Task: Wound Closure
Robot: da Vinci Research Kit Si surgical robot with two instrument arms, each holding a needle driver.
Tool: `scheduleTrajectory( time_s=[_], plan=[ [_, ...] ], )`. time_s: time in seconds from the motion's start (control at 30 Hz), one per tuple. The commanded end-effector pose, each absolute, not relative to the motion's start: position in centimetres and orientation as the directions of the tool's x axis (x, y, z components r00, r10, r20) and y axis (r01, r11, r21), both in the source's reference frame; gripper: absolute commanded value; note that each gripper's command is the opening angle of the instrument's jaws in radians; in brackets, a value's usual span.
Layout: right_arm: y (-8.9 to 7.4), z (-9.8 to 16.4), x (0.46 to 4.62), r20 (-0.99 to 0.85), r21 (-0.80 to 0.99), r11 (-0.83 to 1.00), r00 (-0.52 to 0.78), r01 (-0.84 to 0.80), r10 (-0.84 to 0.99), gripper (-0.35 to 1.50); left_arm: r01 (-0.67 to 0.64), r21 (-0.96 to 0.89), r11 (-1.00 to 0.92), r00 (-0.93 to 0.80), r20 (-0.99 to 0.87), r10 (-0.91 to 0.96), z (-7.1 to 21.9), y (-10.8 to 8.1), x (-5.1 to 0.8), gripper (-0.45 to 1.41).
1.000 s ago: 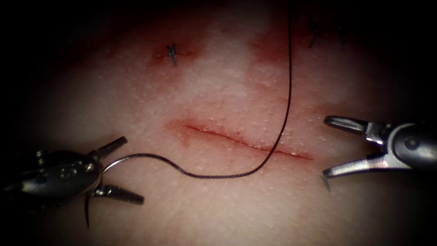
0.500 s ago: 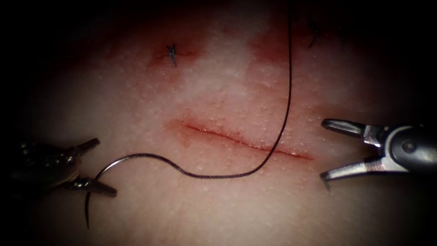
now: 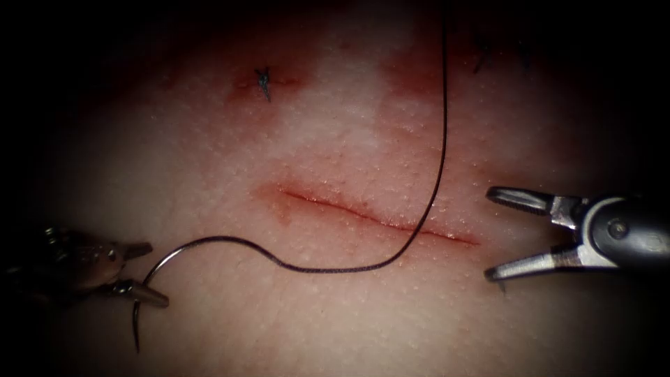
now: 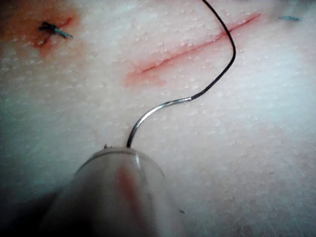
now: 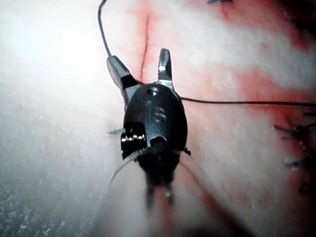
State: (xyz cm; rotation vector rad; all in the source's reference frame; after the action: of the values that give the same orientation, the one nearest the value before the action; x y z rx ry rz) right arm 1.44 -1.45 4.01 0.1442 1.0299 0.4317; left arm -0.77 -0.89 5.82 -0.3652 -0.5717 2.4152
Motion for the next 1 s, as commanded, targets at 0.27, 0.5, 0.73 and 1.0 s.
scheduleTrajectory(
  time_s=[0.27, 0.5, 0.73, 1.0],
  plan=[
    [-1.50, 4.05, 1.54, -0.797, 0.317, 0.907, 0.440, -0.276, 0.413, 1.09, -0.469, -0.547, -0.694, -0.784, -0.104, 0.612, 5.93, -0.96, -0.87, -0.45],
    [-1.50, 4.03, 1.54, -0.797, 0.327, 0.901, 0.430, -0.284, 0.425, 1.02, -0.577, -0.569, -0.586, -0.690, -0.045, 0.723, 5.72, -0.67, -0.88, -0.45],
    [-1.44, 3.96, 1.52, -0.805, 0.359, 0.876, 0.368, -0.322, 0.465, 1.04, -0.635, -0.573, -0.518, -0.586, -0.081, 0.806, 5.47, -0.41, -1.00, -0.45],
    [-1.21, 3.43, 1.29, -0.851, 0.407, 0.832, 0.176, -0.376, 0.496, 1.06, -0.671, -0.596, -0.441, -0.459, -0.133, 0.878, 5.39, -0.24, -1.21, -0.45]
  ],
)
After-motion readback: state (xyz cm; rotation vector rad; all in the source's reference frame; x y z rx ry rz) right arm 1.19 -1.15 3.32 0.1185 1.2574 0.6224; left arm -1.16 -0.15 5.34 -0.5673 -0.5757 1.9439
